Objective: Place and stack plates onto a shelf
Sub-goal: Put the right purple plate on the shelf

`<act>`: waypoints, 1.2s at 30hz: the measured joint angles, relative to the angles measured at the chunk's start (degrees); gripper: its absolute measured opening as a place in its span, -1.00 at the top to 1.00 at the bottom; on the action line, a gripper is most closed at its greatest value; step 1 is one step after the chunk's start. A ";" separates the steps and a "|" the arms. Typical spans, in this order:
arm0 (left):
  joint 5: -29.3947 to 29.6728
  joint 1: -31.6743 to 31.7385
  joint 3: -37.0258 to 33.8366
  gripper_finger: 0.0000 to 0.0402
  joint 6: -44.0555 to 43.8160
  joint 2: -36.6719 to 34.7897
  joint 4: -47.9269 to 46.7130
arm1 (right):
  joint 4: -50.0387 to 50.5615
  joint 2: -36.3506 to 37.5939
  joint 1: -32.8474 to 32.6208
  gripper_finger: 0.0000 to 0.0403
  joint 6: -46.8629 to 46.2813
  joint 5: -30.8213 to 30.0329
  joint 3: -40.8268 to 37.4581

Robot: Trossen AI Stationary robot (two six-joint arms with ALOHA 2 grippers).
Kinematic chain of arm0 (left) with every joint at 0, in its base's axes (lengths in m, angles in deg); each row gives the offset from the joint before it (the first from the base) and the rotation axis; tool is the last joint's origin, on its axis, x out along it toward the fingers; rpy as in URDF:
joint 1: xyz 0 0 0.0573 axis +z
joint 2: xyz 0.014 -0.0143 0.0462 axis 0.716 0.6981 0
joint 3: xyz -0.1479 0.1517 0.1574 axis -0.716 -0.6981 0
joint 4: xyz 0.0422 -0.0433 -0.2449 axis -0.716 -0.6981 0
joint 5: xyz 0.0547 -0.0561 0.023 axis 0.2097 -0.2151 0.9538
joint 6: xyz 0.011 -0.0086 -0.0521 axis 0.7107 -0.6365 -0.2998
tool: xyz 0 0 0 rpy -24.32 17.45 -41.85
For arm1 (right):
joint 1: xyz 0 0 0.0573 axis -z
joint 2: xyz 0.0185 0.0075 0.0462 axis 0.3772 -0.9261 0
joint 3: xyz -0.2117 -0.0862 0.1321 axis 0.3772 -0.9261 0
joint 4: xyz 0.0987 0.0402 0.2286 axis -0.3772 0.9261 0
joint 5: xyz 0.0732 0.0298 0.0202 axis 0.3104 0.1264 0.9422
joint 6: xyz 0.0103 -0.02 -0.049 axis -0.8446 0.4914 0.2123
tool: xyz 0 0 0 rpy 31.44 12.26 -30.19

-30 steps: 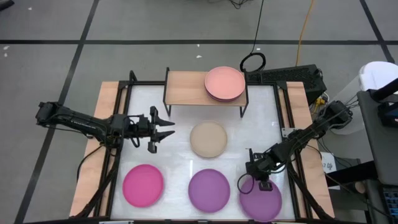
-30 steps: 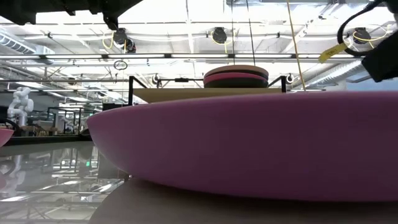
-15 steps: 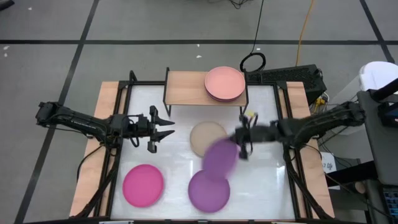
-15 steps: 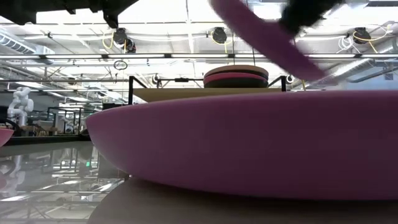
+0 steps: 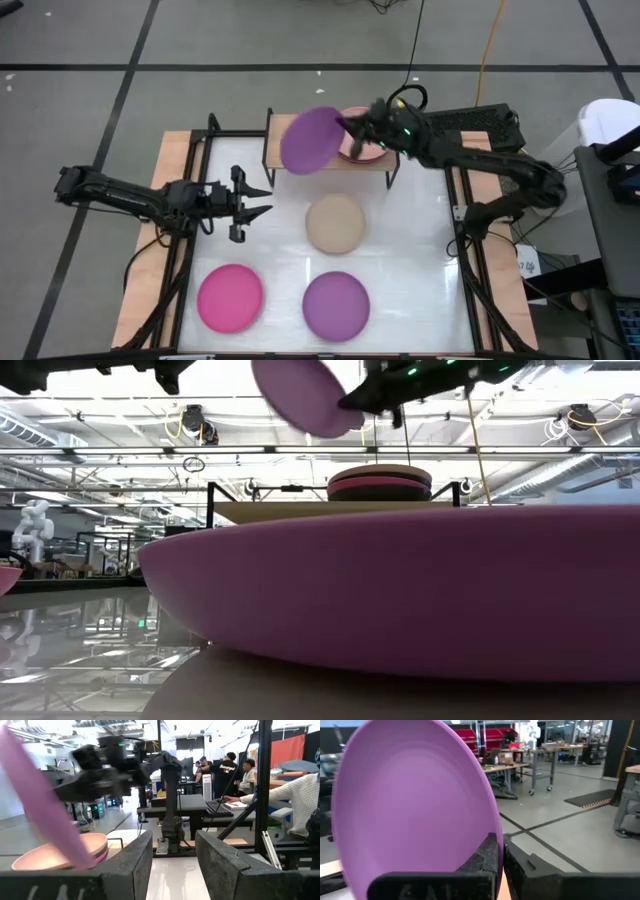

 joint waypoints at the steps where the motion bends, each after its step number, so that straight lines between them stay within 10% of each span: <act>1: 0.00 0.00 0.00 0.22 -0.01 -0.94 -1.05 | 0.07 -2.23 0.97 1.00 -0.04 0.84 2.03; 12: 0.00 -0.85 0.00 0.22 -1.46 -3.98 -6.13 | 10.48 -20.42 7.29 1.00 1.22 7.38 18.46; 36: 0.13 -0.85 0.00 0.22 1.40 -3.96 -5.74 | 10.71 -26.56 10.80 0.82 2.98 6.63 18.62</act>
